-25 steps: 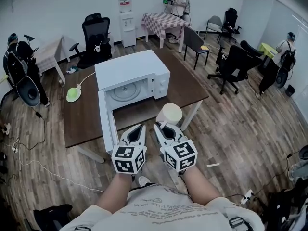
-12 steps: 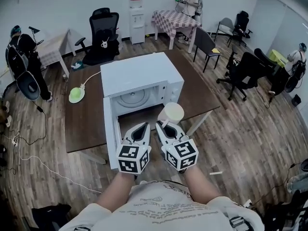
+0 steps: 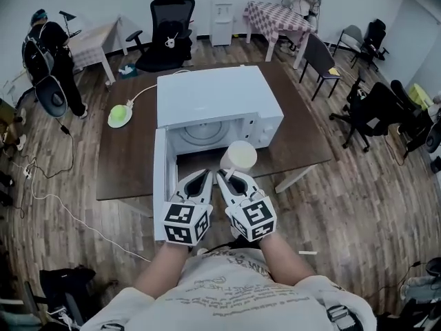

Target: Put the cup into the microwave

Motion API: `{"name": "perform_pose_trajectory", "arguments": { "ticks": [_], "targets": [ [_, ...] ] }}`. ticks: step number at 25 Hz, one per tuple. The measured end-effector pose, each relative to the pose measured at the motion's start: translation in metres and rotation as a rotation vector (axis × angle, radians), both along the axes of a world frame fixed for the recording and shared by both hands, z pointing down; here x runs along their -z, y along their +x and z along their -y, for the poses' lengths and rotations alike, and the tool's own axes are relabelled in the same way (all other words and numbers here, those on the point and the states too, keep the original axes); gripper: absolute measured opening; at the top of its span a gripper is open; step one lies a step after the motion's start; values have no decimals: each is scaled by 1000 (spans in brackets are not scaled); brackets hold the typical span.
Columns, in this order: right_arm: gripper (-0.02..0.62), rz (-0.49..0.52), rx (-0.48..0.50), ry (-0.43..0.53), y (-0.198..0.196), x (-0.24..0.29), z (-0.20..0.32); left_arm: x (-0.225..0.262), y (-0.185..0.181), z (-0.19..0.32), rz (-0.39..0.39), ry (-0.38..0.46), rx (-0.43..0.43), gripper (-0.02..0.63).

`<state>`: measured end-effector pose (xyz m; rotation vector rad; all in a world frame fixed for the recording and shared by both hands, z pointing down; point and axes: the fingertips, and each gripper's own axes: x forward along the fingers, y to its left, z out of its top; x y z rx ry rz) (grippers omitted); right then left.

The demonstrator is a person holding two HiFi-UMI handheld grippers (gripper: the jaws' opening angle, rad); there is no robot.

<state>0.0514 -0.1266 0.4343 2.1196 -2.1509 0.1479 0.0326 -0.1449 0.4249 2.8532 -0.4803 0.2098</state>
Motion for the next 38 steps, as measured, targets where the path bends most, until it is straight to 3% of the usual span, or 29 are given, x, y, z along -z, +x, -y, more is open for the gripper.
{"name": "perform_pose_trajectory", "arguments": {
  "ticks": [5, 9, 16, 22, 38],
  "targets": [
    [29, 22, 138, -10, 8, -8, 26, 3, 0, 27, 16, 6, 132, 14],
    [29, -28, 251, 16, 13, -22, 37, 3, -1, 41, 30, 3, 209, 14],
    [29, -81, 368, -37, 23, -68, 64, 0, -4, 62, 51, 3, 334, 14],
    [29, -128, 422, -90, 36, -105, 89, -3, -6, 72, 63, 0, 434, 14],
    [31, -187, 500, -106, 72, -145, 165, -23, -17, 77, 96, -47, 672, 14]
  ]
}}
